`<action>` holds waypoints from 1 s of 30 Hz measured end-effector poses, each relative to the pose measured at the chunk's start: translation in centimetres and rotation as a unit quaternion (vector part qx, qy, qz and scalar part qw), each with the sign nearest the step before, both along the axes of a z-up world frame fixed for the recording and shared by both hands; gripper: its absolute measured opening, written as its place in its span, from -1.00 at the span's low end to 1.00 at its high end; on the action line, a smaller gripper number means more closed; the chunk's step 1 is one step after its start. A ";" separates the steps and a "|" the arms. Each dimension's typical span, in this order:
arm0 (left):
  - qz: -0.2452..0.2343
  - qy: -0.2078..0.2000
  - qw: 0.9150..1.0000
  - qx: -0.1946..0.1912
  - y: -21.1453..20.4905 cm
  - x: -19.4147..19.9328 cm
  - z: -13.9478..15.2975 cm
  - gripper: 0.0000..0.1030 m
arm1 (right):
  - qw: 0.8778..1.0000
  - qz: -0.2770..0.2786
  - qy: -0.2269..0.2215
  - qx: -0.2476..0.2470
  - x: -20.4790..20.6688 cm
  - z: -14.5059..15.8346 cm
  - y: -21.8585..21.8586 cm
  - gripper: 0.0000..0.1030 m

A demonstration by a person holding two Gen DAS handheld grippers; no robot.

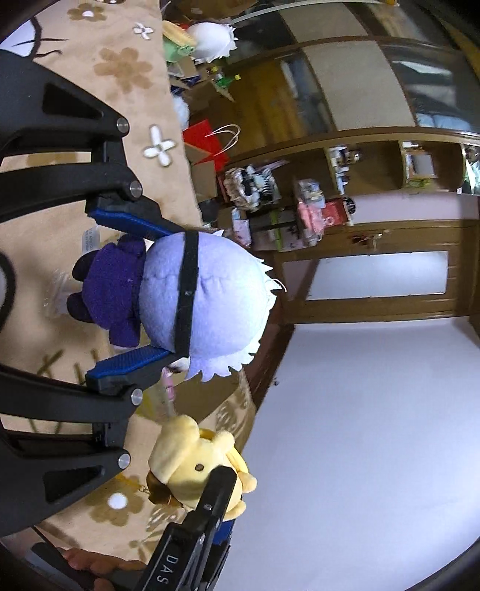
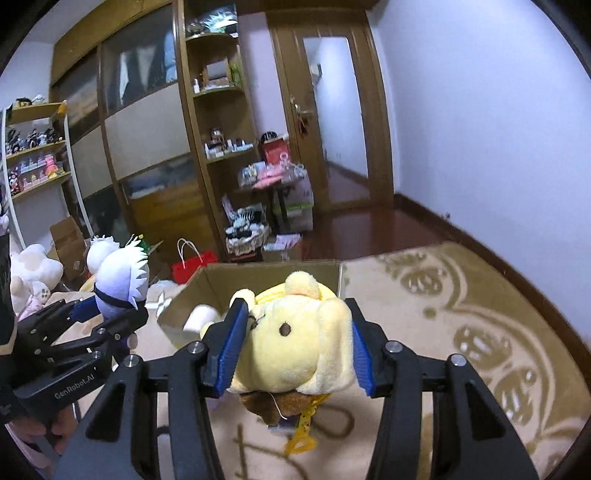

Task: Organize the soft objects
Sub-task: 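Lift both plushes over the box and open both tools to drop them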

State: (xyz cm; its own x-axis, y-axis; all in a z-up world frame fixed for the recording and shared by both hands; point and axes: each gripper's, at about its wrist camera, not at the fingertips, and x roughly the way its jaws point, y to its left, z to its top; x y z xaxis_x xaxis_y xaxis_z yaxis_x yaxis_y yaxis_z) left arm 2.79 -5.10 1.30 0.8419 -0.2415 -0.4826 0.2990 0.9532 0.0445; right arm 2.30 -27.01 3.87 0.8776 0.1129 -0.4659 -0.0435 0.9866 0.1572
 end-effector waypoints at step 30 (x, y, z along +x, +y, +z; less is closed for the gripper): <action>0.018 0.011 1.000 0.009 -0.2 10.1 -2.0 0.08 | 0.999 0.028 -0.022 -0.018 9.3 -0.9 2.1 0.11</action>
